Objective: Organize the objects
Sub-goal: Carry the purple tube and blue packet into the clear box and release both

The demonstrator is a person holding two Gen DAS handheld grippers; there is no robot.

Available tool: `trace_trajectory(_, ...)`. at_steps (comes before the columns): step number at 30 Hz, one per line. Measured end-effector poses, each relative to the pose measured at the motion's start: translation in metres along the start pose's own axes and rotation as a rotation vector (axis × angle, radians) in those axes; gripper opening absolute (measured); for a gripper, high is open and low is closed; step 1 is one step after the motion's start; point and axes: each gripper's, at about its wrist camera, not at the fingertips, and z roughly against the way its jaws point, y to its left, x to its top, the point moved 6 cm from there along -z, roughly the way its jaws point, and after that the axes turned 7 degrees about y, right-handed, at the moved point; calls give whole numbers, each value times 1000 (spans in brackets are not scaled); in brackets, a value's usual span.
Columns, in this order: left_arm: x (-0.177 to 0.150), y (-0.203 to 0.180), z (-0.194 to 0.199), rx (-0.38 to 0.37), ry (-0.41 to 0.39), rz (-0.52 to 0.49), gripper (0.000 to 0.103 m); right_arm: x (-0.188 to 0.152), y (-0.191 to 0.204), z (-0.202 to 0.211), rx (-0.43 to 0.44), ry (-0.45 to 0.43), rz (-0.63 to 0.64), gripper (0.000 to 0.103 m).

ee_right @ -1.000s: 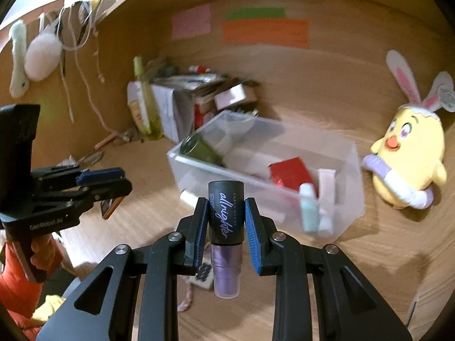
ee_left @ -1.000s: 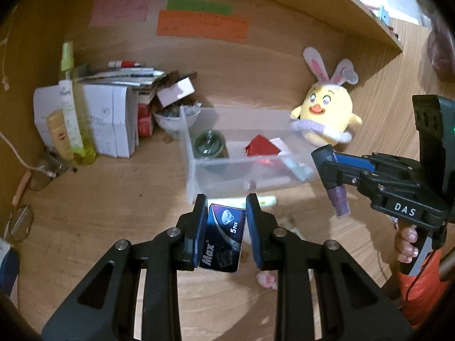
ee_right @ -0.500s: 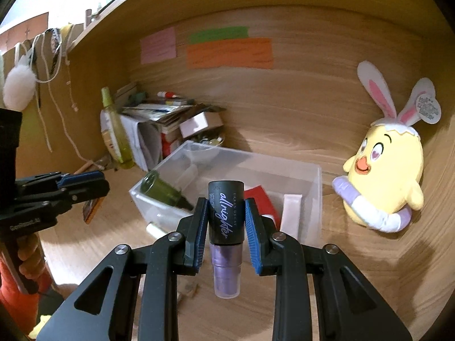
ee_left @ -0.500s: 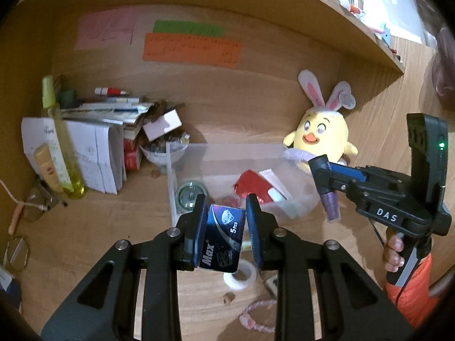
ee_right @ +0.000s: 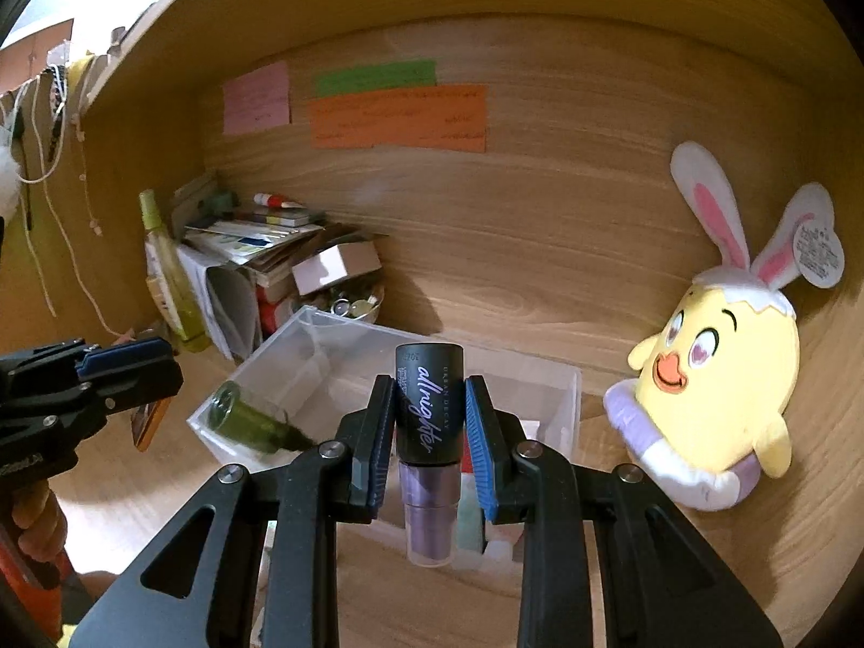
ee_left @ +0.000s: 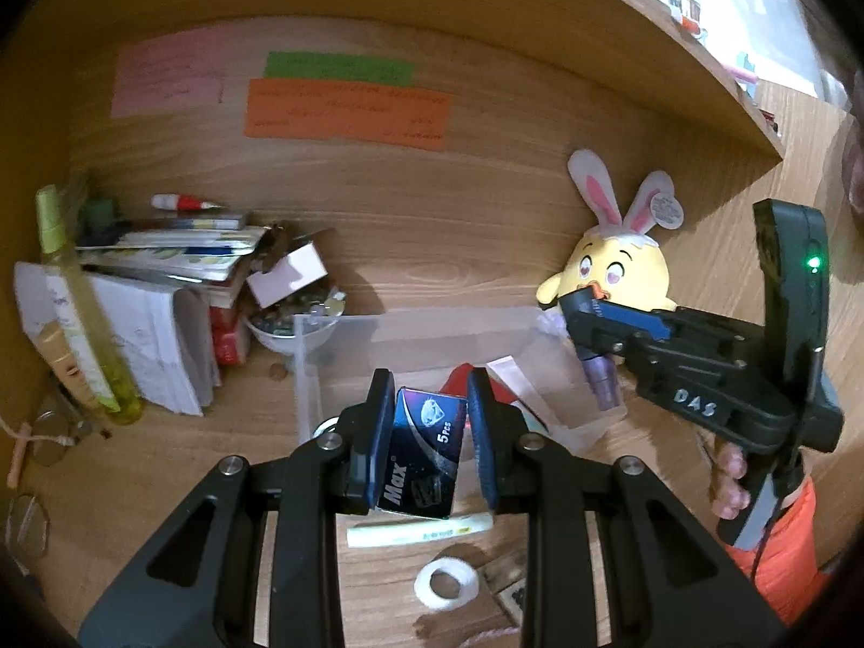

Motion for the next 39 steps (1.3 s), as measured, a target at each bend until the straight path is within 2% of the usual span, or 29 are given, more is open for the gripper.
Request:
trace_trajectory(13,2,-7,-55,29,88,-25,27,-8,-17,-43,-68,40,-17,23)
trace_trajectory(17,-4,-11,-73,33,132,-24,27,-15,-19,-55,-95,76,-3,23)
trace_trajectory(26,-10,-14,-89,66,155,-50,27,-29,-22,-77,-138,162,20,23)
trace_trajectory(35,-17,-11,-101,76,193,-50,27,-35,-23,-88,-124,213,17,23)
trace_trajectory(39,-16,-11,-98,77,186,-50,27,-38,-20,-91,-99,229,13,23)
